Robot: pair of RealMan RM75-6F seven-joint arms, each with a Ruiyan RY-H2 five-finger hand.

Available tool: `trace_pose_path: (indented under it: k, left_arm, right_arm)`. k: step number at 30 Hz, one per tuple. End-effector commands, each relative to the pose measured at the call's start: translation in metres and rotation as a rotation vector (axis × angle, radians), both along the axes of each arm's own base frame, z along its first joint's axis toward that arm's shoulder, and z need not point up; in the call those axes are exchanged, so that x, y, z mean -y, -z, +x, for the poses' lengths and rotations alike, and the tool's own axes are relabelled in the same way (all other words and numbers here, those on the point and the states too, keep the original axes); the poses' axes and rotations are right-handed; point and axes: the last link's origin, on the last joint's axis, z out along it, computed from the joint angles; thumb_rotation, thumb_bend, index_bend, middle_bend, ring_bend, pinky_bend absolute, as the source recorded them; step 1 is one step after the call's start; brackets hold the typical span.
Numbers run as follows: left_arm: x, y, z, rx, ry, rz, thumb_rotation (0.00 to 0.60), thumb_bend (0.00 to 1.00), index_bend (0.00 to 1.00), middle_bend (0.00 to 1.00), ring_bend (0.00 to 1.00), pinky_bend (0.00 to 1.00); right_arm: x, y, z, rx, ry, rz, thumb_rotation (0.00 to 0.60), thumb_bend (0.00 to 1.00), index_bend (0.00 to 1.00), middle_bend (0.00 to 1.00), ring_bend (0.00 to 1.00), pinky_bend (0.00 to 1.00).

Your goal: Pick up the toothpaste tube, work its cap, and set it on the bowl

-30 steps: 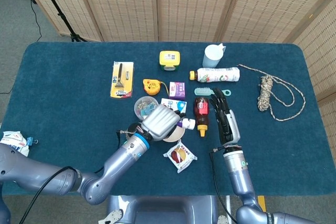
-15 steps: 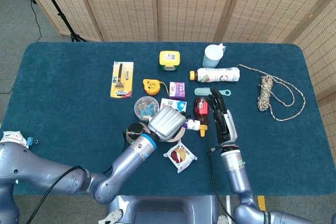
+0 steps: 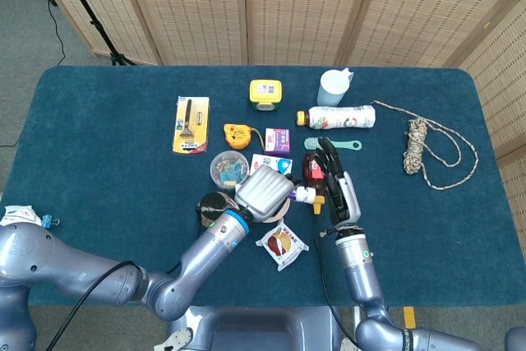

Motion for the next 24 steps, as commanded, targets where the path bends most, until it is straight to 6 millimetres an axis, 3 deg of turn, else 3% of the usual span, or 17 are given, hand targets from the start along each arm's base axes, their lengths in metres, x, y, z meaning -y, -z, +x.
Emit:
trace_pose_path:
  k: [1,24]
  left_arm:
    - [0.000,0.000,-0.001,-0.002,-0.002,0.004,0.600,1.00,0.51,0.44,0.52,0.62]
    - [0.002,0.004,0.003,0.009,-0.010,0.060,0.600,1.00,0.52,0.45,0.53,0.65]
  right_arm:
    - [0.001,0.003,0.003,-0.005,-0.003,0.003,0.156,0.00,0.00,0.00,0.00,0.00]
    - [0.008,0.018,0.016,-0.039,0.010,-0.006,0.156,0.00,0.00,0.00,0.00,0.00]
